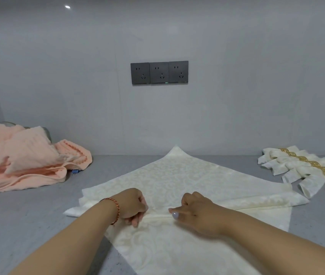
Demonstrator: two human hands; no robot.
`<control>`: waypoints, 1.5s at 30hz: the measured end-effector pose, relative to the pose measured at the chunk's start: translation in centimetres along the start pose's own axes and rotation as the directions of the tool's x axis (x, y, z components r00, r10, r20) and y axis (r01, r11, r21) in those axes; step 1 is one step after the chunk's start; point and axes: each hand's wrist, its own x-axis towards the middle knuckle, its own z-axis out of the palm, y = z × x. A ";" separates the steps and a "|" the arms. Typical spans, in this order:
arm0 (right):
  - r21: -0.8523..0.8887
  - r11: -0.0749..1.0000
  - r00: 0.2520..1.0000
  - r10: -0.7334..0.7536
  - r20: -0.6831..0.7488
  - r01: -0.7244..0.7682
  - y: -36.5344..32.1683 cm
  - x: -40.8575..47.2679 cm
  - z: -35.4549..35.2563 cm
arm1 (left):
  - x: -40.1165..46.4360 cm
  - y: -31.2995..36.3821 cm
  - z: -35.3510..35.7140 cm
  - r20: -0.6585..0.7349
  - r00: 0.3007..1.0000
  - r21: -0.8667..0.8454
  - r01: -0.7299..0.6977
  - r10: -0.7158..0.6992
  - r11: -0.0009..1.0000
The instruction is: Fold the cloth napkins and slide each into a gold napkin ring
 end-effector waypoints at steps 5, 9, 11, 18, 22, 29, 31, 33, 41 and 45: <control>0.169 0.981 0.994 0.086 0.072 -0.098 -2.3 3.1 0.7 | 0.1 1.3 -0.7 0.047 0.999 0.208 0.005 -0.016 0.978; 0.311 0.946 0.992 0.067 0.106 -0.097 -2.6 3.3 0.9 | 0.9 1.0 -1.7 0.007 1.000 0.472 0.001 -0.005 0.882; 0.329 0.940 0.994 0.061 0.092 -0.088 -2.5 3.0 0.9 | 1.3 0.5 -2.1 0.048 0.998 0.478 0.009 -0.036 0.879; 0.297 0.954 0.999 0.026 0.039 -0.036 -3.0 2.9 1.0 | 2.0 -0.4 -3.2 0.211 0.975 0.229 -0.116 0.067 0.966; 0.262 0.965 0.999 0.020 0.030 -0.028 -3.2 2.8 1.0 | 1.6 0.3 -3.4 0.233 0.967 0.298 -0.168 0.099 0.940; 0.305 0.950 0.997 0.054 0.059 -0.070 -3.1 2.4 0.7 | 0.3 2.8 -3.9 0.389 0.920 0.284 -0.070 -0.048 0.956; 0.304 0.949 0.995 0.073 0.063 -0.089 -3.3 2.2 0.4 | 0.4 2.7 -4.0 0.482 0.875 0.271 -0.116 -0.030 0.955; 0.275 0.959 0.997 0.063 0.055 -0.076 -3.2 2.4 0.7 | 0.6 2.4 -3.9 0.494 0.869 0.293 -0.196 0.027 0.936; 0.291 0.956 0.999 0.031 0.042 -0.042 -2.4 3.2 1.2 | 1.5 1.6 -4.0 0.409 0.886 0.544 -0.429 0.219 0.721; 0.372 0.927 0.998 0.023 0.064 -0.045 -1.9 3.4 1.0 | 2.3 1.7 -3.6 0.348 0.903 0.482 -0.403 0.252 0.778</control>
